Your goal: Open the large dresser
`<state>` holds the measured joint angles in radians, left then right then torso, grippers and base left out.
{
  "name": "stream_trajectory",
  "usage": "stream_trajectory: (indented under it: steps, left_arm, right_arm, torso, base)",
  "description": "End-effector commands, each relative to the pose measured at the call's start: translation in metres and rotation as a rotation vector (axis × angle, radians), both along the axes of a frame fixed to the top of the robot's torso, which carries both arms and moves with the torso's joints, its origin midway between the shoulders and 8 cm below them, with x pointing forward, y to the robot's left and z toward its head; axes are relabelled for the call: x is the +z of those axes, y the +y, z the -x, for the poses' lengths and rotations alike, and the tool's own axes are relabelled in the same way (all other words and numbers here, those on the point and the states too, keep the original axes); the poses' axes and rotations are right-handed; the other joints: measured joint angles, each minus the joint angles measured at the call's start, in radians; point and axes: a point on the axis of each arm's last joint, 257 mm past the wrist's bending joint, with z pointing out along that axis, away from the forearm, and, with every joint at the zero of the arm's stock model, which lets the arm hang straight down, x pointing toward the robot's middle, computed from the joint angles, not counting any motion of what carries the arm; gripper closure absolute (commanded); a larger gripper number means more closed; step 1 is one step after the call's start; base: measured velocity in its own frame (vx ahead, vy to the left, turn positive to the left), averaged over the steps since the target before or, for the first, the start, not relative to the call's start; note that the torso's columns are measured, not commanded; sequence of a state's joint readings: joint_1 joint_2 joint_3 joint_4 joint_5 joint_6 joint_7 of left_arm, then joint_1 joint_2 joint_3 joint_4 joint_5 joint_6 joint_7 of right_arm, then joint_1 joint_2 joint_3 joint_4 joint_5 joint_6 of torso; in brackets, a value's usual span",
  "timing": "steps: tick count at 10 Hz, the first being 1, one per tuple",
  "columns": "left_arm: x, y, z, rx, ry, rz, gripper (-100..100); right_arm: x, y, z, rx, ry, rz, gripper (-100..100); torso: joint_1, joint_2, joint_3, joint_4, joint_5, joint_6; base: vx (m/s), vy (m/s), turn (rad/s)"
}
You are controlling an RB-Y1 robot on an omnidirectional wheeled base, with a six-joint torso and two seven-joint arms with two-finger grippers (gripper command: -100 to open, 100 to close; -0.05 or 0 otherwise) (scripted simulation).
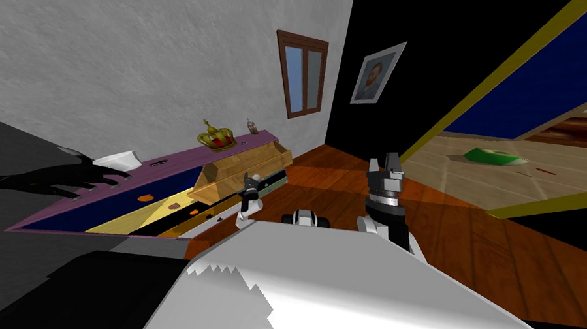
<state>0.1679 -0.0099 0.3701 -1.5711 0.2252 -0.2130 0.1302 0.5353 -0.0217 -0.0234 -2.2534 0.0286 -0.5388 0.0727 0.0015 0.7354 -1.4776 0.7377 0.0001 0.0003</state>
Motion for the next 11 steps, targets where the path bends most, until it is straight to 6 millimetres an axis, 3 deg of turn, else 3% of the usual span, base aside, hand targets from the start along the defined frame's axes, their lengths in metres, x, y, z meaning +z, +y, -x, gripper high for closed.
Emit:
stream_trajectory:
  steps: [1, 4, 5, 6, 11]
  left_arm:
    - [0.015, 0.004, -0.005, -0.004, 0.000, 0.001, -100]
    - [0.032, 0.008, -0.010, -0.009, 0.000, 0.000, -100]
    - [0.019, 0.007, -0.004, -0.005, 0.020, 0.005, -100]
    - [0.017, 0.007, -0.003, -0.004, 0.028, 0.007, 0]
    - [0.007, 0.007, 0.000, 0.000, 0.046, 0.014, 0]
  right_arm:
    - [0.000, 0.000, 0.000, 0.000, 0.000, 0.000, 0]
    - [0.000, 0.000, 0.000, 0.000, 0.000, 0.000, 0]
    - [0.000, 0.000, 0.000, 0.000, 0.000, 0.000, 0]
    - [0.000, 0.000, 0.000, 0.000, 0.000, 0.000, 0]
    - [0.000, 0.000, 0.000, 0.000, 0.000, 0.000, 0]
  torso:
    - [-0.002, 0.003, 0.002, 0.002, -0.001, 0.000]
    - [-0.007, 0.010, 0.004, 0.007, -0.007, -0.001]
    - [-0.009, 0.013, 0.005, 0.010, -0.009, -0.001]
    - [-0.008, 0.012, 0.005, 0.008, -0.008, 0.000]
    - [-0.004, 0.006, 0.002, 0.003, -0.003, 0.000]
  base:
    - [-0.007, -0.017, 0.017]
    - [-0.012, -0.026, 0.015]
    - [0.003, -0.010, 0.006]
    - [0.006, -0.004, -0.002]
    - [0.000, 0.000, 0.000]
